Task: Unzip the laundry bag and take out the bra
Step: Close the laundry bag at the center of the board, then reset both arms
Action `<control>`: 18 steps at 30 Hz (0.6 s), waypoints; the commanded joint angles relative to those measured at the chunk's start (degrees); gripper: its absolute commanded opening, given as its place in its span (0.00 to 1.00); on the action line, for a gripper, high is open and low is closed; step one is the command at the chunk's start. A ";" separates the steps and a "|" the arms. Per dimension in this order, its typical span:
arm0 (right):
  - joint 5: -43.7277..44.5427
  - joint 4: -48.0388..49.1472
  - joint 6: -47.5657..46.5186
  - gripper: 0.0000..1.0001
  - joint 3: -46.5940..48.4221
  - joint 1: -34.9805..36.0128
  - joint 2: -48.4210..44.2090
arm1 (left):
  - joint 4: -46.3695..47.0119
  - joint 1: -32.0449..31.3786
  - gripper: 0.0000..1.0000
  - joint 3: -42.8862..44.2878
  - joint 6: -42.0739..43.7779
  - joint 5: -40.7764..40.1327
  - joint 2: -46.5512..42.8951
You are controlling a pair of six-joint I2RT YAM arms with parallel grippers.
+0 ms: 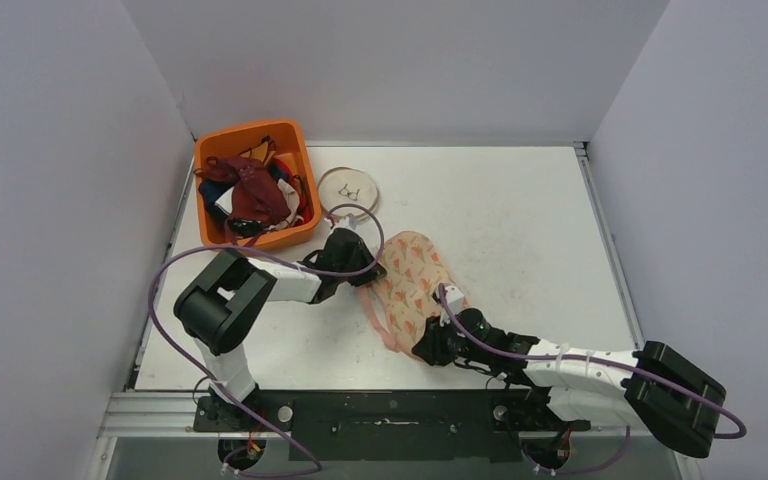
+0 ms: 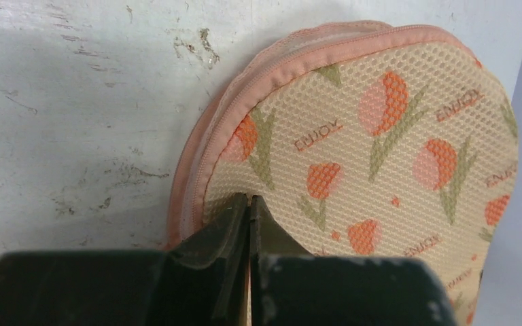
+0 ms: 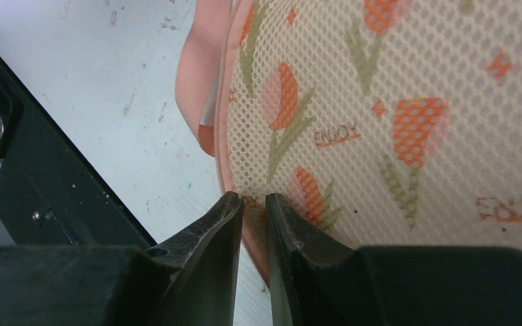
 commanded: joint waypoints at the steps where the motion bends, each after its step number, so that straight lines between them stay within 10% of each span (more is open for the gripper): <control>1: 2.22 3.65 1.31 0.21 -1.61 1.21 1.84 | 3.39 1.01 0.00 -1.97 -0.45 -1.71 2.27; 8: 5.76 -3.16 0.75 0.27 2.75 1.89 -2.97 | 3.05 1.02 0.00 -2.67 0.02 -1.10 -2.77; 18: 20.73 -24.09 -4.24 0.75 18.66 0.21 -13.85 | -6.43 0.50 0.30 -3.12 1.42 -0.70 -21.74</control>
